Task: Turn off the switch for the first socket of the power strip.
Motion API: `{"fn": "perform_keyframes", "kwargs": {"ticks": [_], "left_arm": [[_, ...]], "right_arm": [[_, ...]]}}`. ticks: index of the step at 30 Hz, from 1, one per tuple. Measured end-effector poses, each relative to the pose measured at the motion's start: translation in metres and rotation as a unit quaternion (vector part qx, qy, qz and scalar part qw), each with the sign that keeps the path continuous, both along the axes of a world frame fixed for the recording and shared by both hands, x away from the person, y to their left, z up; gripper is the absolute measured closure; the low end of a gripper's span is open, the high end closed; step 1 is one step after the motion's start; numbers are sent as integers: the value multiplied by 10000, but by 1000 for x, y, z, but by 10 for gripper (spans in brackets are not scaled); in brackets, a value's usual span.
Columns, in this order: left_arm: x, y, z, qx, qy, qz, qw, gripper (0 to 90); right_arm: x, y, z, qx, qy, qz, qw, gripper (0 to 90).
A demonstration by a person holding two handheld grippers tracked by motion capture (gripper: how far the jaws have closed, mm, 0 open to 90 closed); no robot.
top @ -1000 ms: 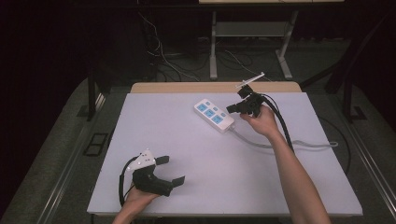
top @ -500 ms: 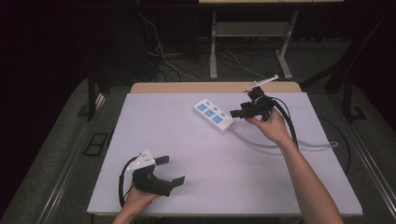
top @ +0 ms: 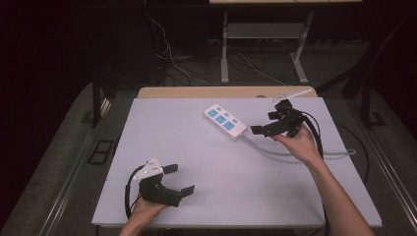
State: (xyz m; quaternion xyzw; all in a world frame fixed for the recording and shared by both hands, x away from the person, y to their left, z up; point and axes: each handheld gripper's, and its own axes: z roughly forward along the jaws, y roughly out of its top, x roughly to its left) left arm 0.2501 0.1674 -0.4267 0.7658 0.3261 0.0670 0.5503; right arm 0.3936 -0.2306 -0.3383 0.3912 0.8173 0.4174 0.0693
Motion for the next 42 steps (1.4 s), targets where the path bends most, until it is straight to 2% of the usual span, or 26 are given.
{"fn": "perform_keyframes", "kwargs": {"ticks": [10,29,42], "left_arm": [[-1,-1,0,-8,9,13,10000,0],[-1,-1,0,-8,11,39,10000,0],[0,-1,-1,24,8,28,10000,0]], "right_arm": [[-29,-15,1,167,-24,44,9998,3],[-89,-38,-15,504,-71,27,9987,3],[-129,-49,-42,728,-172,-49,9972,3]]}}
